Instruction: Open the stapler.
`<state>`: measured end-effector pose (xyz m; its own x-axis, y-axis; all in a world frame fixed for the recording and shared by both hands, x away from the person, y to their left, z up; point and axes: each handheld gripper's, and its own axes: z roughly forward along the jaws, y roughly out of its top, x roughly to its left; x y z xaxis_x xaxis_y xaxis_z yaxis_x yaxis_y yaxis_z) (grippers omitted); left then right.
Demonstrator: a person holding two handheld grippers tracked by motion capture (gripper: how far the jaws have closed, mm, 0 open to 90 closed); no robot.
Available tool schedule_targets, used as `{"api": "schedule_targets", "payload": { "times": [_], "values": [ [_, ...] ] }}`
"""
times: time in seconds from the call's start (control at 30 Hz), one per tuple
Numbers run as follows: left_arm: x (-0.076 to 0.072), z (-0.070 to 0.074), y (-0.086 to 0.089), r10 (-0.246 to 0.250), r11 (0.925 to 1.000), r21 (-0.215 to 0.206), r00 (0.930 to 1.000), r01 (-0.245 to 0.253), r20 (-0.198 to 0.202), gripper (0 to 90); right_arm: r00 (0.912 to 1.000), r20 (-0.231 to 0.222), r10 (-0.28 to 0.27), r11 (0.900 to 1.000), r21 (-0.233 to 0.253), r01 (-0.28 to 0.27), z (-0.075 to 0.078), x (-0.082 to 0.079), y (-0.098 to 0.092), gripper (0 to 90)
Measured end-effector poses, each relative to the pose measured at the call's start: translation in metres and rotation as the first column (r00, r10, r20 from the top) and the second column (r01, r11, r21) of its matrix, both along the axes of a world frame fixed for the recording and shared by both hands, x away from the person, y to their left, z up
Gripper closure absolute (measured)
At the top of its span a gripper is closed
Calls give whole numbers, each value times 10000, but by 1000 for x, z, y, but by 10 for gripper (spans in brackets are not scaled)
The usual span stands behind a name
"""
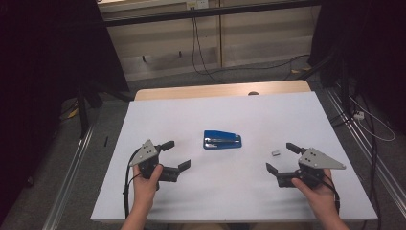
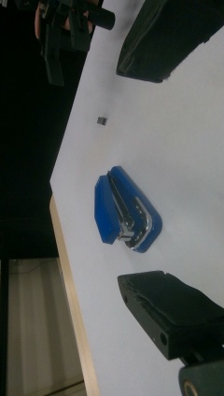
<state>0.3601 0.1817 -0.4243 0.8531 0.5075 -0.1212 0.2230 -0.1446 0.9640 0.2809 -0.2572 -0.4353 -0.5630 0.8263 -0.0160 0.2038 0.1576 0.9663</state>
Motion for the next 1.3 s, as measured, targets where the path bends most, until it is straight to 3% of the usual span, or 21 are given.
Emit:
{"api": "schedule_targets", "payload": {
  "times": [0.03, 0.23, 0.37, 0.53, 0.83, 0.97, 1.3],
  "values": [
    [2, -1, -3, -2, 10000, 45, 10000, 2, -44, 23, 9996, -8, 285, 9995, 159, -285, 3, 4, 5, 2],
    [7, -2, -5, 159, 9999, -39, 9998, -159, -108, 24, 9987, -60, 499, 9985, 228, -497, 5, 21, 21, 10],
    [10, 1, -8, 171, 9998, 74, 9997, -169, -166, 25, 9972, -187, 718, 9973, 184, -715, 4, 30, 32, 11],
    [15, 0, -13, 280, 9996, -79, 9995, -281, -107, 25, 9932, -231, 1144, 9934, 50, -1143, 5, 45, 51, 18],
    [21, 2, -23, 537, 9986, 41, 9982, -536, -275, 22, 9873, -354, 1546, 9878, 219, -1539, 5, 59, 73, 42],
    [29, 3, -28, 570, 9984, -18, 9973, -572, -465, 25, 9843, -477, 1701, 9851, 356, -1685, 5, 68, 80, 109],
    [42, 3, -35, 721, 9970, 315, 9966, -709, -388, 34, 9768, -785, 1990, 9798, 345, -1969, 7, 81, 82, 315]
  ]
}}
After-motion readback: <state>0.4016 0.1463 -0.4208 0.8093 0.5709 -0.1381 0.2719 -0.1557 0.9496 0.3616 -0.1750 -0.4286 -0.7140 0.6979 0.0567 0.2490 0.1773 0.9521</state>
